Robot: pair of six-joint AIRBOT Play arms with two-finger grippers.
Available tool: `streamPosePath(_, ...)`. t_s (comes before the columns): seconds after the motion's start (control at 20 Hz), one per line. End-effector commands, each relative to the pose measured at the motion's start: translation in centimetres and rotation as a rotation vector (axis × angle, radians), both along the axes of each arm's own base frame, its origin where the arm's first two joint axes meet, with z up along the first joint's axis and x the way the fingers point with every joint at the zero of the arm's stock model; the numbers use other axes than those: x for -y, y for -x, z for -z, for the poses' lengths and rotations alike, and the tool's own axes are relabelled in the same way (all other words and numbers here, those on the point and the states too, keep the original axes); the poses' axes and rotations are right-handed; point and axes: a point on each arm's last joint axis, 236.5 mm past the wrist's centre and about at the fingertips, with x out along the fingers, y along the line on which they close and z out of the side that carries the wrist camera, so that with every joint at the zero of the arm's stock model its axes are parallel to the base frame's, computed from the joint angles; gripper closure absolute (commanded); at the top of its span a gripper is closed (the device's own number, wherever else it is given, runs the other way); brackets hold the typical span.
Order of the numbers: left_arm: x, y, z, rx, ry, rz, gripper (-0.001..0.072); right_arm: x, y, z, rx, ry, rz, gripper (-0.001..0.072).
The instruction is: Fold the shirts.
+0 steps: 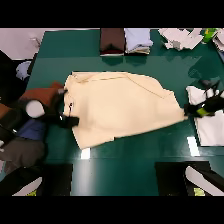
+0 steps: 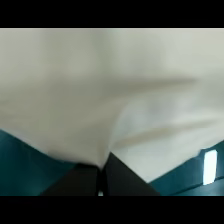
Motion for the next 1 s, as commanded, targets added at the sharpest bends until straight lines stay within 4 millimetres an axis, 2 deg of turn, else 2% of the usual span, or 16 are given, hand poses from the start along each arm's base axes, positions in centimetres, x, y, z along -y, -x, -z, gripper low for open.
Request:
streamPosePath(0.0, -2.3, -5.7, -13.1, 0.323, -0.102, 0.025, 0.0684, -1.0, -3.3, -12.7, 0.347, 0.013, -0.013, 0.0688)
streamPosePath(0.1, -3.5, -7.1, -23.5, 0.559, -0.104, 0.008, 0.0684, -1.2, -3.5, -22.0, 0.585, 0.066, -0.024, 0.0689)
streamPosePath(0.2, -4.5, -6.1, -33.5, 0.789, -0.059, -0.017, 0.0684, -1.5, -2.0, -30.7, 0.797, 0.131, -0.033, 0.0689)
streamPosePath(0.25, -4.9, -4.9, -38.0, 0.899, -0.029, -0.024, 0.0684, -1.8, -0.9, -34.4, 0.889, 0.158, -0.037, 0.0689)
streamPosePath(0.35, -6.2, -1.7, -45.5, 1.086, 0.038, -0.056, 0.0684, -2.5, 1.5, -40.8, 1.051, 0.205, -0.043, 0.0689)
streamPosePath(0.45, -7.3, 1.1, -50.2, 1.218, 0.088, -0.082, 0.0685, -2.4, 3.8, -45.2, 1.159, 0.264, -0.028, 0.0690)
streamPosePath(0.55, -8.3, 3.3, -53.2, 1.332, 0.117, -0.100, 0.0685, -2.0, 5.2, -48.0, 1.212, 0.304, -0.006, 0.0690)
streamPosePath(0.6, -8.7, 3.6, -54.0, 1.370, 0.117, -0.115, 0.0686, -1.5, 5.8, -48.8, 1.212, 0.332, 0.009, 0.0690)
streamPosePath(0.7, -9.5, 3.8, -54.7, 1.401, 0.101, -0.140, 0.0686, -1.1, 5.5, -49.2, 1.185, 0.335, 0.020, 0.0691)
streamPosePath(0.75, -9.7, 3.2, -54.2, 1.387, 0.078, -0.147, 0.0685, -1.0, 5.0, -48.8, 1.163, 0.326, 0.022, 0.0690)
streamPosePath(0.8, -9.9, 2.1, -53.1, 1.356, 0.040, -0.156, 0.0686, -0.7, 4.1, -48.0, 1.129, 0.316, 0.022, 0.0691)
streamPosePath(0.85, -10.0, 0.2, -51.1, 1.303, -0.014, -0.161, 0.0686, -0.4, 2.9, -46.9, 1.090, 0.304, 0.020, 0.0690)
streamPosePath(0.95, -9.2, -4.4, -44.9, 1.133, -0.107, -0.146, 0.0685, 0.0, -0.3, -42.8, 0.969, 0.249, 0.019, 0.0691)
